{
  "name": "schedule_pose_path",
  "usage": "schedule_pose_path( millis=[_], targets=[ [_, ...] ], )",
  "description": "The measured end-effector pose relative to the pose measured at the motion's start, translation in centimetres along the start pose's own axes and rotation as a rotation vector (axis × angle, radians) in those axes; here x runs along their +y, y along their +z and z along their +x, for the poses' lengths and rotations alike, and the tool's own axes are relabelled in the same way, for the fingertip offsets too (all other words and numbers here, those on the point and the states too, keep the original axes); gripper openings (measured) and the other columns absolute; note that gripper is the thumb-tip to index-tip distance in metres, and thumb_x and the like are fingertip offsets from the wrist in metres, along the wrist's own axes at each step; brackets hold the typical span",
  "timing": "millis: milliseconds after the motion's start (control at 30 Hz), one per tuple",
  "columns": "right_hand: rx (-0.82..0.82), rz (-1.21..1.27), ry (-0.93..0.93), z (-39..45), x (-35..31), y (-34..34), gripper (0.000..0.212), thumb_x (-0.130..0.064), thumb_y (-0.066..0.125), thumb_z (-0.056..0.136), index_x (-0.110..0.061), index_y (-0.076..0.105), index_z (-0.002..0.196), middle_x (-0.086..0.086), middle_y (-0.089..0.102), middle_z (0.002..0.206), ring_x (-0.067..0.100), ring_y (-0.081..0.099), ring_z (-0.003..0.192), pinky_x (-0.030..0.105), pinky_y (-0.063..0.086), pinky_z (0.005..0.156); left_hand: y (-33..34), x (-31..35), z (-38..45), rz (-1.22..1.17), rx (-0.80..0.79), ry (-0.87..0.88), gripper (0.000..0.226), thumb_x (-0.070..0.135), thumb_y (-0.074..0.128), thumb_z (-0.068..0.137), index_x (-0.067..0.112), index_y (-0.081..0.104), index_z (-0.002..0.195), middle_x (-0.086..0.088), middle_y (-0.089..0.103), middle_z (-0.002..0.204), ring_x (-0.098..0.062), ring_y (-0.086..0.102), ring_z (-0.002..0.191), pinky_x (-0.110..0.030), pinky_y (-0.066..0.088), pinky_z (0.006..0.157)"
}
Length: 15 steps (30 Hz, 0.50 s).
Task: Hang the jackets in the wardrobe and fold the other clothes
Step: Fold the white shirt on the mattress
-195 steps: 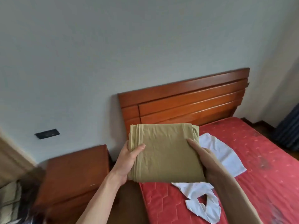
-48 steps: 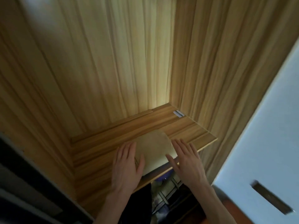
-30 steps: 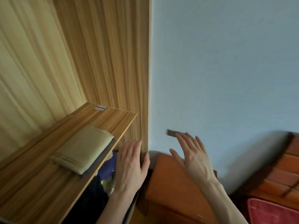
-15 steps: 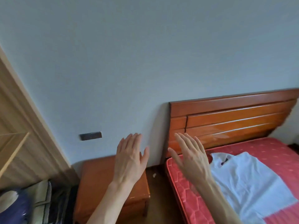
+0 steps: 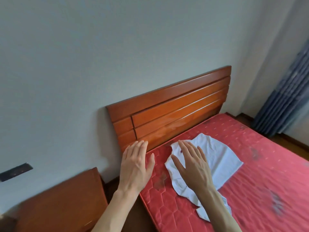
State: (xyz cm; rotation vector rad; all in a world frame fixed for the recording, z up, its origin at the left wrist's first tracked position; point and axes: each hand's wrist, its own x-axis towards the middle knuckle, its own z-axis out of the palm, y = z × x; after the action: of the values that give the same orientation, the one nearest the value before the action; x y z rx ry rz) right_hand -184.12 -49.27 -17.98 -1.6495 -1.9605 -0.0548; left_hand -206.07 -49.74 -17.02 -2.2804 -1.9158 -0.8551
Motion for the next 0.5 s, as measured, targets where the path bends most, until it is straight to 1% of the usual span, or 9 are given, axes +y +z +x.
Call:
schedule_pose_path(
  millis=[33,100,167,300,367,500],
  targets=[
    [0.001,-0.002,0.017,-0.2,1.5,-0.2,0.076,-0.069,0.022,0.105,-0.017,0.052,0.150,-0.002,0.057,0.151,0.021,0.047,0.145,0.045,0.033,0.123,1.0,1.2,0.5,-0.003,-0.014,0.016,0.055,0.047,0.042,0.106,0.012,0.054,0.147,-0.006,0.060,0.146,-0.022,0.050,0.141,-0.049,0.043,0.116],
    [0.013,-0.017,0.063,-0.8,4.4,-0.4,0.069,-0.065,0.031,0.105,-0.017,0.054,0.149,-0.001,0.058,0.150,0.023,0.049,0.144,0.047,0.036,0.121,3.1,3.2,1.4,-0.010,-0.044,0.051,0.055,0.047,0.041,0.106,0.012,0.055,0.146,-0.006,0.060,0.145,-0.022,0.050,0.141,-0.048,0.043,0.116],
    [0.015,-0.034,0.122,-1.3,7.2,-0.7,0.065,-0.060,0.038,0.103,-0.016,0.054,0.148,-0.001,0.059,0.149,0.025,0.050,0.143,0.049,0.036,0.121,5.1,4.9,2.2,-0.024,-0.080,0.081,0.055,0.047,0.039,0.106,0.012,0.055,0.145,-0.006,0.061,0.144,-0.022,0.051,0.140,-0.048,0.043,0.116],
    [0.030,-0.085,0.228,-2.4,11.3,-1.1,0.067,-0.061,0.038,0.103,-0.015,0.054,0.149,0.000,0.059,0.149,0.025,0.050,0.143,0.046,0.032,0.123,9.1,7.5,3.5,-0.067,-0.119,0.157,0.057,0.049,0.035,0.106,0.011,0.059,0.141,-0.006,0.064,0.140,-0.022,0.054,0.137,-0.048,0.045,0.114],
    [0.032,-0.096,0.268,-2.7,12.9,-0.8,0.067,-0.060,0.038,0.103,-0.015,0.055,0.149,0.000,0.059,0.149,0.025,0.051,0.143,0.045,0.030,0.123,11.2,8.3,4.2,-0.095,-0.143,0.187,0.054,0.046,0.039,0.105,0.010,0.060,0.139,-0.007,0.065,0.138,-0.023,0.056,0.135,-0.046,0.045,0.114],
    [0.046,-0.129,0.335,-2.8,15.4,0.8,0.065,-0.059,0.040,0.103,-0.014,0.055,0.148,0.002,0.061,0.146,0.026,0.052,0.142,0.048,0.035,0.122,15.4,8.6,5.6,-0.132,-0.191,0.227,0.050,0.041,0.048,0.103,0.008,0.060,0.139,-0.007,0.064,0.139,-0.023,0.056,0.136,-0.045,0.045,0.115]
  ],
)
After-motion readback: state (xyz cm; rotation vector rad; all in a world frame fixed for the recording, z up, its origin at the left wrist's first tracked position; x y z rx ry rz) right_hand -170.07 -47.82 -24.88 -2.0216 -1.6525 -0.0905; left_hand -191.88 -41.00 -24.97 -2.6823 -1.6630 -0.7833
